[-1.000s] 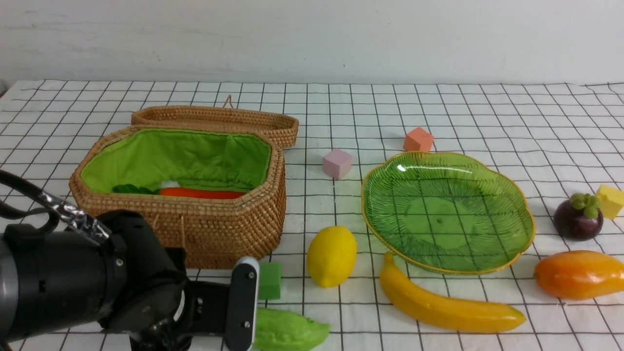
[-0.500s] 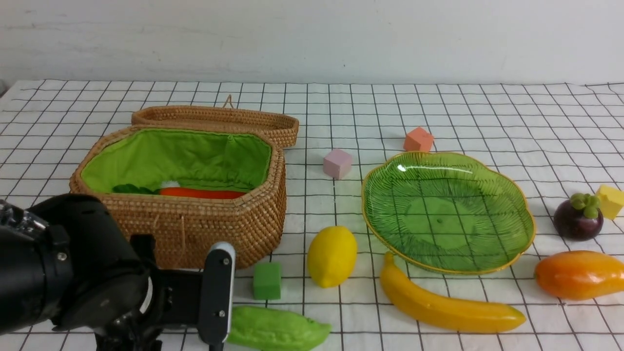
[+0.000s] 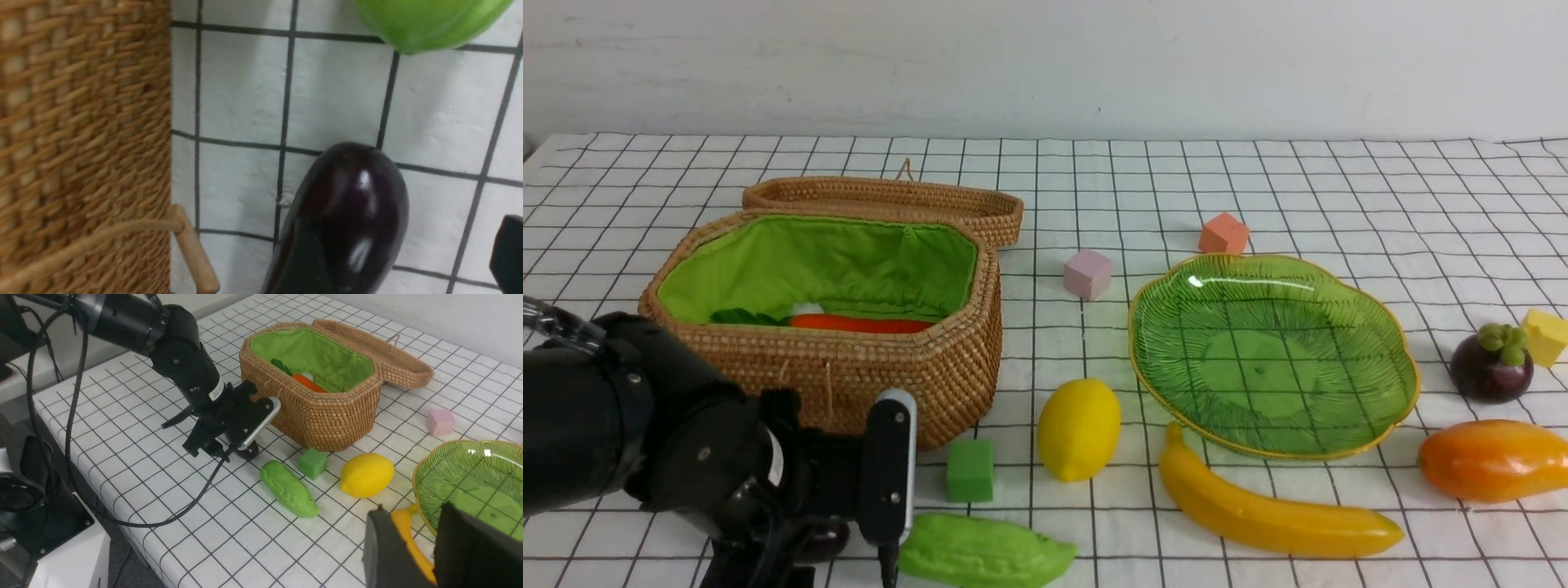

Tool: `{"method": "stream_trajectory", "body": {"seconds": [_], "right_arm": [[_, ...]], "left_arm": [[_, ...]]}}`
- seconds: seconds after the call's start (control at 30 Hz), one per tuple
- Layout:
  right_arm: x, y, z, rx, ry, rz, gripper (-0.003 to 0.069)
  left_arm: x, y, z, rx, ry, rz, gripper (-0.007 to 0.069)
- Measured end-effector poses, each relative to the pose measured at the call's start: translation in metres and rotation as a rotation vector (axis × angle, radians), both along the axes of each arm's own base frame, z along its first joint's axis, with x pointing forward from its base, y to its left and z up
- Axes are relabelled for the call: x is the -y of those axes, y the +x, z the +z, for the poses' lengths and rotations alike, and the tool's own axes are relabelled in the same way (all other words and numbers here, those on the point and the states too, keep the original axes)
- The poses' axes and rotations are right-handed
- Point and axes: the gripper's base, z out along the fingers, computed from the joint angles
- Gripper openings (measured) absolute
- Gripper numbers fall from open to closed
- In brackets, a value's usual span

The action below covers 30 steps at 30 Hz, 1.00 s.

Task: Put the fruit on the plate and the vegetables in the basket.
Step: Use the left arm to grab an eggplant and put it into the left basket

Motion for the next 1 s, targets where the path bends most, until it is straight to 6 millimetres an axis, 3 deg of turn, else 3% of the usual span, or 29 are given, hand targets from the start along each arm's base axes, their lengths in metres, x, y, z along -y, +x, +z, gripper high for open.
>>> {"method": "stream_trajectory", "body": {"seconds": [0.2, 0.3, 0.57, 0.63, 0.8, 0.9, 1.0], "right_arm": [[0.0, 0.0, 0.0, -0.001, -0.001, 0.0, 0.0214], [0.0, 0.001, -0.001, -0.007, -0.003, 0.002, 0.0214], [-0.001, 0.002, -0.004, -0.021, -0.011, 0.004, 0.0214], [-0.001, 0.002, -0.004, -0.021, -0.011, 0.004, 0.0214], [-0.001, 0.001, -0.004, -0.022, -0.012, 0.005, 0.0214], [-0.001, 0.001, -0.004, -0.023, -0.012, 0.006, 0.0214], [-0.001, 0.001, -0.006, -0.034, -0.022, 0.012, 0.0214]], "left_arm": [[0.004, 0.008, -0.02, -0.023, 0.025, -0.033, 0.0542], [0.004, 0.009, -0.029, -0.071, 0.052, -0.03, 0.0502], [0.0, 0.007, -0.03, -0.09, 0.099, -0.04, 0.0106], [-0.001, 0.007, -0.029, -0.087, 0.106, -0.044, 0.0057], [-0.001, 0.008, -0.023, -0.046, 0.101, -0.062, 0.0056], [-0.001, 0.009, -0.021, -0.03, 0.098, -0.065, 0.0095], [-0.001, 0.008, -0.013, -0.003, 0.069, -0.014, 0.0192]]}}
